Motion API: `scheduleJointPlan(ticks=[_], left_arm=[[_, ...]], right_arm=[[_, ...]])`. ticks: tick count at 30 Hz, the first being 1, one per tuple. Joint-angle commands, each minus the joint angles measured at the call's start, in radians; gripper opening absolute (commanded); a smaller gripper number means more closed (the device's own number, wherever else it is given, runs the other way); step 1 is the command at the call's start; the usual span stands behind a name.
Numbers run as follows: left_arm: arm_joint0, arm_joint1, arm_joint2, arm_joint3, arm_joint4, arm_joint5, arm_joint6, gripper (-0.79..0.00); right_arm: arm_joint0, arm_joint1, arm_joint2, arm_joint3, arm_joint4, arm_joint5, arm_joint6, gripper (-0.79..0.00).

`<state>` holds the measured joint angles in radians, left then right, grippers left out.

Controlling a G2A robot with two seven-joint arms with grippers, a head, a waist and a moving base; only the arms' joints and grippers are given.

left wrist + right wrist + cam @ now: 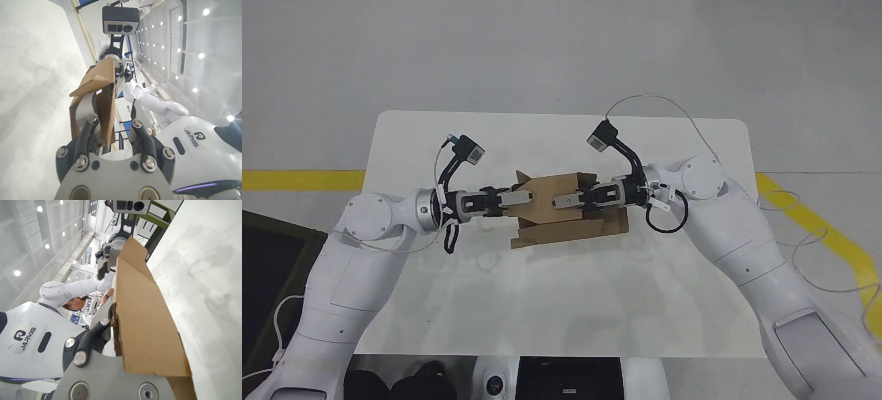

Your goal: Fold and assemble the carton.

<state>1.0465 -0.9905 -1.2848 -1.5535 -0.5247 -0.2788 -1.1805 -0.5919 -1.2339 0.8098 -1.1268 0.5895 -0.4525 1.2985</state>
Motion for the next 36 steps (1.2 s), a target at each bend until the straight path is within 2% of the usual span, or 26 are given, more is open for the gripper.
scheduleJointPlan(ticks=[1, 18, 36], left_arm=[[0.000, 0.001, -0.004, -0.001, -0.014, 0.007, -0.006, 0.000], [0.017, 0.000, -0.033, -0.060, -0.178, 0.091, -0.021, 0.000], [-0.011, -0.011, 0.015, -0.075, -0.128, 0.101, 0.015, 0.000]], right_arm=[[-0.002, -0.001, 0.002, -0.001, -0.006, 0.005, -0.004, -0.785], [-0.011, -0.006, 0.011, -0.010, -0.096, 0.039, -0.055, -0.785], [-0.020, -0.019, 0.008, -0.055, -0.114, 0.047, -0.055, -0.785]])
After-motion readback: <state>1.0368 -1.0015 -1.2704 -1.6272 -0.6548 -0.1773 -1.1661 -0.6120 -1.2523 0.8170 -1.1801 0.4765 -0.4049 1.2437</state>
